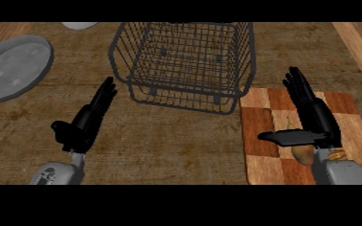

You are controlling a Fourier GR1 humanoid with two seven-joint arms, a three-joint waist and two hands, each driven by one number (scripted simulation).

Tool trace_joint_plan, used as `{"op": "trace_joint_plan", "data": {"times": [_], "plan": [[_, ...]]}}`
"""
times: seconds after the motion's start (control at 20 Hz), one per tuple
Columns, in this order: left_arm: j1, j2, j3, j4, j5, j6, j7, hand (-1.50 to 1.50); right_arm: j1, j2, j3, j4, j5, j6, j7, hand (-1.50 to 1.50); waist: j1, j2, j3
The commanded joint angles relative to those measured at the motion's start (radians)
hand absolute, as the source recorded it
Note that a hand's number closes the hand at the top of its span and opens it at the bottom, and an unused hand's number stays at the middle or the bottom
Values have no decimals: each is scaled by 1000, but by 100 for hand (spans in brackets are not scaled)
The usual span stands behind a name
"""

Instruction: Pick the croissant from the cutting board and place it in the tiered basket

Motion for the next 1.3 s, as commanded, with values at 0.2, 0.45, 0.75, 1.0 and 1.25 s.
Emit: {"op": "trace_joint_plan", "data": {"times": [0.2, 0.45, 0.75, 1.0, 1.25], "plan": [[8, -29, -8, 41, -7, -24, -22, 0, 24, -292, -60, -197, 119, 77, 91, -150, -17, -7, -3], [4, 0, 5, 37, 2, -43, -7, 0, 33, -560, 13, -304, 311, 197, 306, -150, -29, -15, -10], [10, -16, -2, 54, -22, -24, -22, 0, 29, -793, 61, -430, 347, 453, 498, -150, -14, -10, -6], [3, -33, 2, 65, -25, -49, -41, 0, 77, -767, 47, -673, 223, 549, 766, -150, -10, -7, -2], [-73, -69, 26, 113, -46, -51, -14, 0, 28, -646, 109, -660, 286, 559, 898, -150, 7, -1, -1]]}}
